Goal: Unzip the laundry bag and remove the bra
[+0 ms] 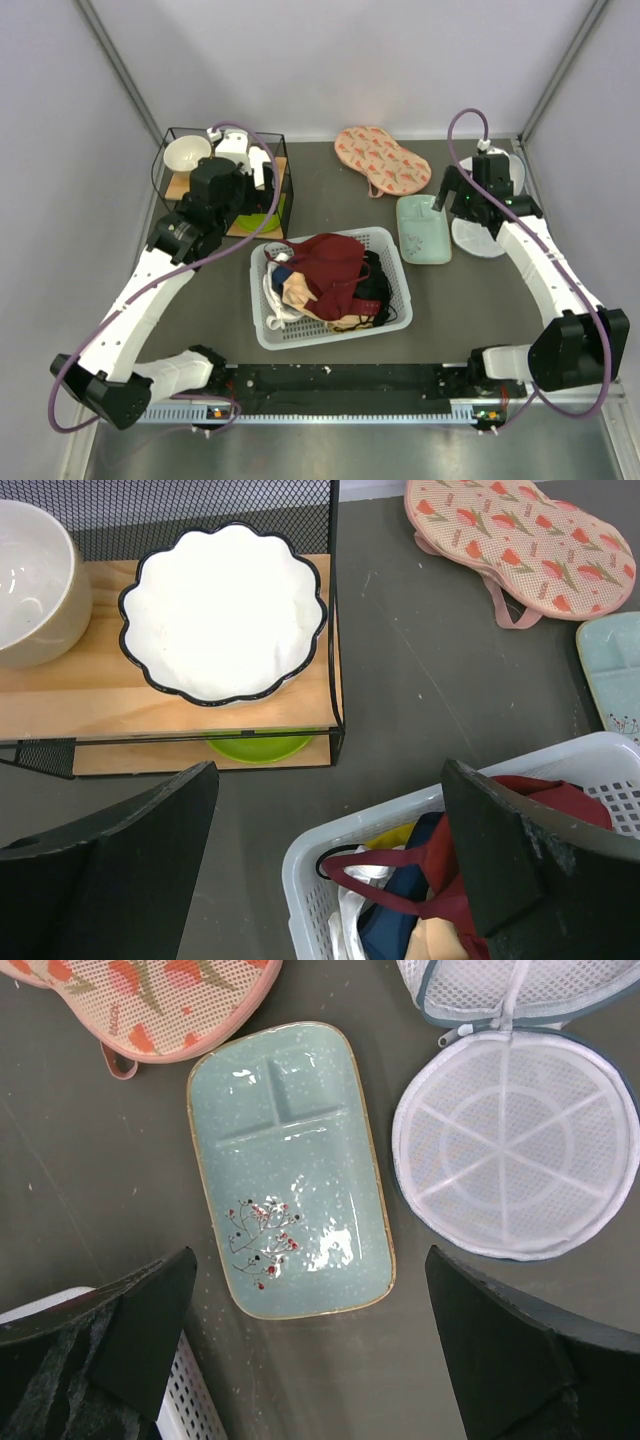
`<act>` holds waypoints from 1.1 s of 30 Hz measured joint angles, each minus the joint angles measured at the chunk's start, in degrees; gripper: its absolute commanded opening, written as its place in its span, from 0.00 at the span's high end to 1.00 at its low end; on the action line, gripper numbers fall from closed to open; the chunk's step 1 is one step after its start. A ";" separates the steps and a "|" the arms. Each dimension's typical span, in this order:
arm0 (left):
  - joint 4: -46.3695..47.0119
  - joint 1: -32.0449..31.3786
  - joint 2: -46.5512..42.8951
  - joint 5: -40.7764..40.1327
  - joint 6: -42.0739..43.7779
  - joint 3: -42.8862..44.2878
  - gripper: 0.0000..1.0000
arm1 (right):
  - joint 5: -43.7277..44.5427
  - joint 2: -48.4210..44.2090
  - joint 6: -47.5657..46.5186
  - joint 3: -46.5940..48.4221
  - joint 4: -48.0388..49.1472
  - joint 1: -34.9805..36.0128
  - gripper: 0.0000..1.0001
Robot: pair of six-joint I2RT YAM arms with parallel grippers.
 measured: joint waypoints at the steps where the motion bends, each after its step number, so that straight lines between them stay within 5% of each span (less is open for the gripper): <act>1: 0.02 0.00 0.04 0.02 0.00 0.00 0.01 | -0.07 -0.22 -0.02 -0.35 0.20 0.00 0.01; 20: -0.02 0.00 0.55 2.47 -0.83 0.22 0.01 | -3.41 -1.42 0.57 -1.60 3.93 0.00 0.01; 33: -0.02 -0.02 3.06 5.99 -3.15 1.20 0.01 | -6.80 25.22 8.68 11.47 13.07 0.00 0.01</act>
